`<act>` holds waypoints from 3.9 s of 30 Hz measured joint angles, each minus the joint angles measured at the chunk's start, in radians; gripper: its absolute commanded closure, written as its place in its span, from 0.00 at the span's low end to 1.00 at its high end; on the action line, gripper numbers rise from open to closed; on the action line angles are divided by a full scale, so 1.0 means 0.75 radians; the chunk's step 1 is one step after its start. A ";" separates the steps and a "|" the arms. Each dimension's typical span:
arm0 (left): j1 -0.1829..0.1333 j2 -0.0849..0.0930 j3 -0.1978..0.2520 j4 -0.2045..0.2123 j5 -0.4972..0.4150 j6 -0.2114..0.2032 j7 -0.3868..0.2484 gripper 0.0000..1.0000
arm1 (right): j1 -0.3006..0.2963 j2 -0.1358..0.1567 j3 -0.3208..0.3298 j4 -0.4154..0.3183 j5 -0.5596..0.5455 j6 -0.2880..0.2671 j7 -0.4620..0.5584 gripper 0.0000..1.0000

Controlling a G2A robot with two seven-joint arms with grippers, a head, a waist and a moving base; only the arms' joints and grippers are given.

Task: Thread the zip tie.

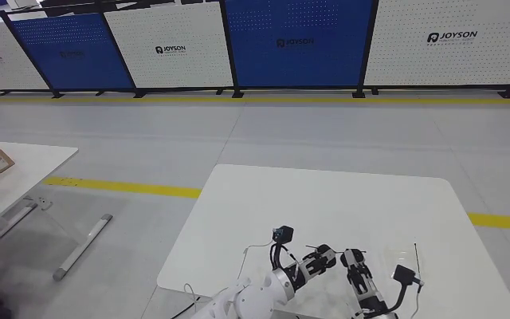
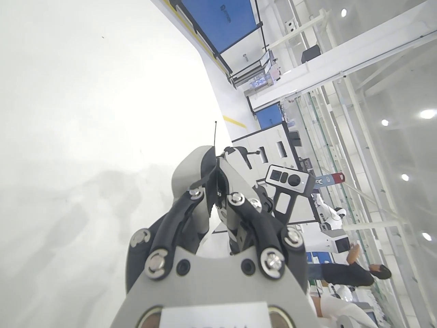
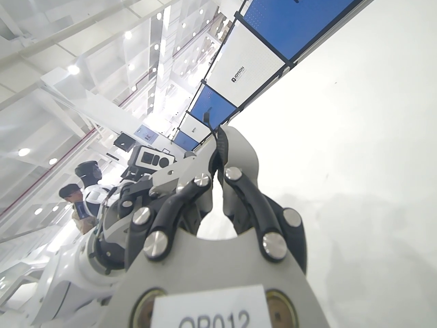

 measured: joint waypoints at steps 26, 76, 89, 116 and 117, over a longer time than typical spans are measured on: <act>0.021 0.003 -0.021 -0.005 -0.004 -0.010 0.031 0.96 | -0.001 0.001 0.002 0.022 -0.014 0.016 -0.037 1.00; 0.069 -0.007 -0.102 -0.037 -0.178 0.007 0.227 1.00 | -0.041 0.016 0.031 -0.044 0.043 -0.018 -0.001 0.00; 0.122 -0.005 -0.135 -0.112 -0.315 -0.062 0.176 1.00 | 0.000 0.048 0.000 0.005 -0.401 -0.018 -0.109 0.00; 0.157 0.006 -0.159 -0.162 -0.373 -0.089 0.048 1.00 | 0.017 0.063 -0.012 0.003 -0.459 0.037 -0.098 0.00; 0.157 0.006 -0.159 -0.162 -0.373 -0.089 0.048 1.00 | 0.017 0.063 -0.012 0.003 -0.459 0.037 -0.097 0.00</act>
